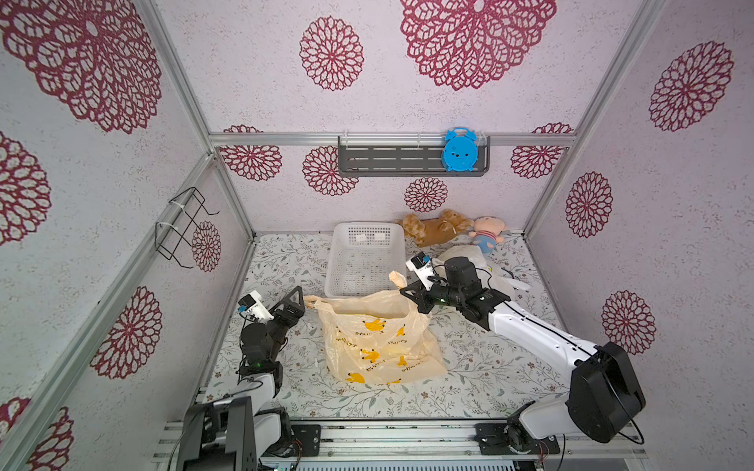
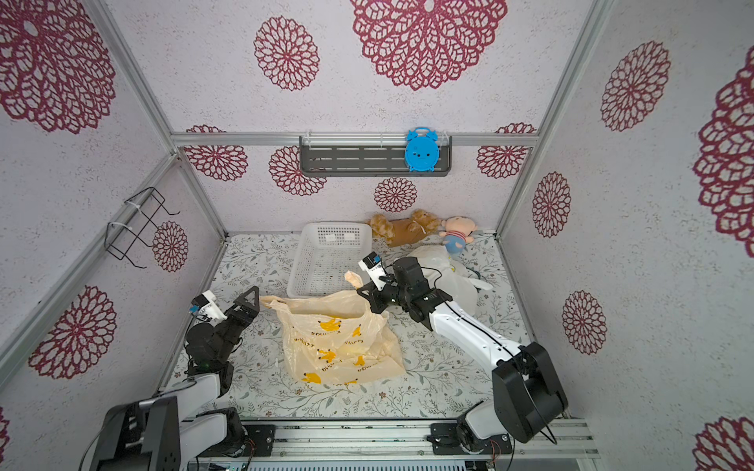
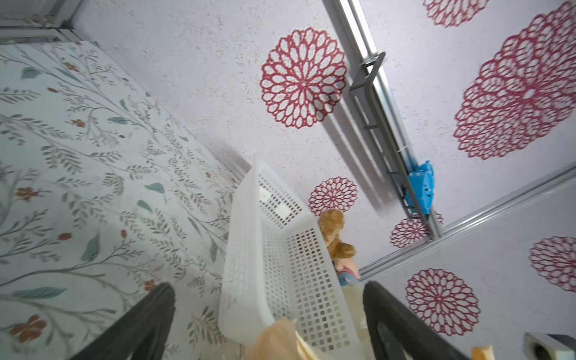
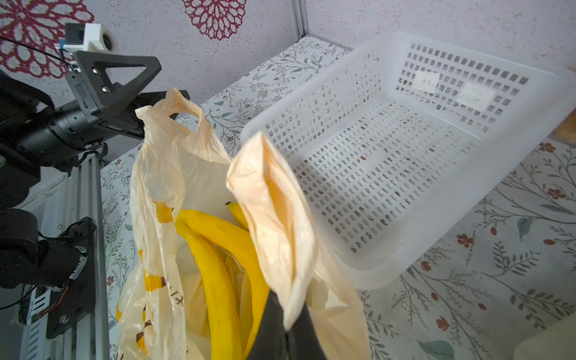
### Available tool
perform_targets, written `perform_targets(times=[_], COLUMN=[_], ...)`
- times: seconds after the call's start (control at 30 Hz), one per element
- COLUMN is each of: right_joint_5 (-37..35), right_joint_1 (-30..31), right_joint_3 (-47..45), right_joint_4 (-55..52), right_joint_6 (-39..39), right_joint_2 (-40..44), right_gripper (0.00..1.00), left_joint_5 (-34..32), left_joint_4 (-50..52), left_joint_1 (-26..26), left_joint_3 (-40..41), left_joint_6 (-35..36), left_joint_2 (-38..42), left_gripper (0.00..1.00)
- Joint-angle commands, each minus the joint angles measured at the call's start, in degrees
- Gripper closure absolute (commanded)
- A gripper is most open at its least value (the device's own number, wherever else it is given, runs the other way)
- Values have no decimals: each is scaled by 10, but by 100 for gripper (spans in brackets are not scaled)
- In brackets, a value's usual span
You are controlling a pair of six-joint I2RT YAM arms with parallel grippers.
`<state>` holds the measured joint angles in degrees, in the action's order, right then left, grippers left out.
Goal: Place the banana into a plastic bag & tie a knot
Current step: Adjust the plastic bag at the center of the board.
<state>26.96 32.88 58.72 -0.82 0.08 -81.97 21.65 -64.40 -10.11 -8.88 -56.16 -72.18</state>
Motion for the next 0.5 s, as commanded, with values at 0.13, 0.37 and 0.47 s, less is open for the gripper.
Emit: perform_targets(times=[0.13, 0.37, 0.47], right_joint_5=[-1, 8, 10], right_joint_1=[-3, -3, -3], right_joint_3=[26, 29, 30], right_joint_4=[-7, -5, -8], right_joint_6=[1, 1, 1], right_joint_2=[-5, -12, -12], right_gripper=[100, 100, 100], left_joint_5=[92, 94, 84], left_joint_4=[-170, -171, -170], left_joint_1=[-12, -1, 8], left_joint_3=[3, 14, 18], left_joint_6=[-43, -44, -36], left_joint_2=[-57, -90, -102], left_gripper=[3, 0, 0])
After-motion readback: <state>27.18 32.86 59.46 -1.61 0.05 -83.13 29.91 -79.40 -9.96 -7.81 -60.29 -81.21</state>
